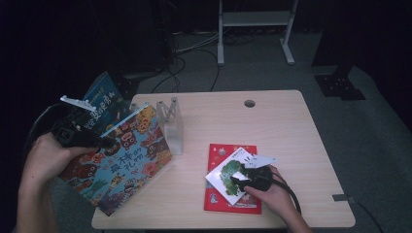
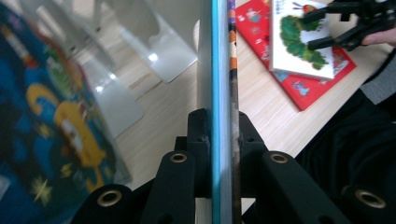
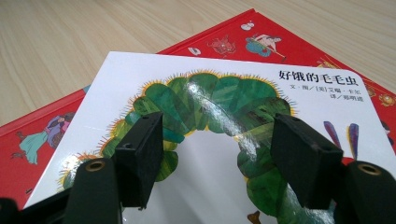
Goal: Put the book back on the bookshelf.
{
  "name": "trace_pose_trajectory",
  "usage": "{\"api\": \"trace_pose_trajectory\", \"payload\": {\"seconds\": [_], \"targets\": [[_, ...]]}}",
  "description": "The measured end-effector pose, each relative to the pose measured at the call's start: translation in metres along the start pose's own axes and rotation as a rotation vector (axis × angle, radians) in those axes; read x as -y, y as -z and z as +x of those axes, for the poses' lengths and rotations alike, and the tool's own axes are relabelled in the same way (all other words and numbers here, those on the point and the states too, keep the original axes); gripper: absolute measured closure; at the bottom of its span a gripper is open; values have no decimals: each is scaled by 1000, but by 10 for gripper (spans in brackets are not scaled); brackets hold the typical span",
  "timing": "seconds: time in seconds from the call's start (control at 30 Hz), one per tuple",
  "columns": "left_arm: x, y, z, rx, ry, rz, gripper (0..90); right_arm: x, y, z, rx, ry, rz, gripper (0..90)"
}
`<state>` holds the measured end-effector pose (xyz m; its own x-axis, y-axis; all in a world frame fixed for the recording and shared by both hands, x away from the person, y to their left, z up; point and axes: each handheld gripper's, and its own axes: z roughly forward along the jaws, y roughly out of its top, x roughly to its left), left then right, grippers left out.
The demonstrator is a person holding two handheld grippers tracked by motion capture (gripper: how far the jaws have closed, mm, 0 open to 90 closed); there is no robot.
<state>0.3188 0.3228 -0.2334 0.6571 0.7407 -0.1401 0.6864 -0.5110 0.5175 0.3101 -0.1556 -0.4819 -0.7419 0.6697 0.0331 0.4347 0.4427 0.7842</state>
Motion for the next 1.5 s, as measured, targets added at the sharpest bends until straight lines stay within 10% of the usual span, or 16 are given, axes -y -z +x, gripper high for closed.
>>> {"api": "trace_pose_trajectory", "payload": {"seconds": [0.67,1.5], "targets": [[22,9,31,-203,200,9,803,0,0,0,-3,0,1,337],[-18,-15,46,-278,266,-28,803,0,0,0,-2,-1,0,336]]}}
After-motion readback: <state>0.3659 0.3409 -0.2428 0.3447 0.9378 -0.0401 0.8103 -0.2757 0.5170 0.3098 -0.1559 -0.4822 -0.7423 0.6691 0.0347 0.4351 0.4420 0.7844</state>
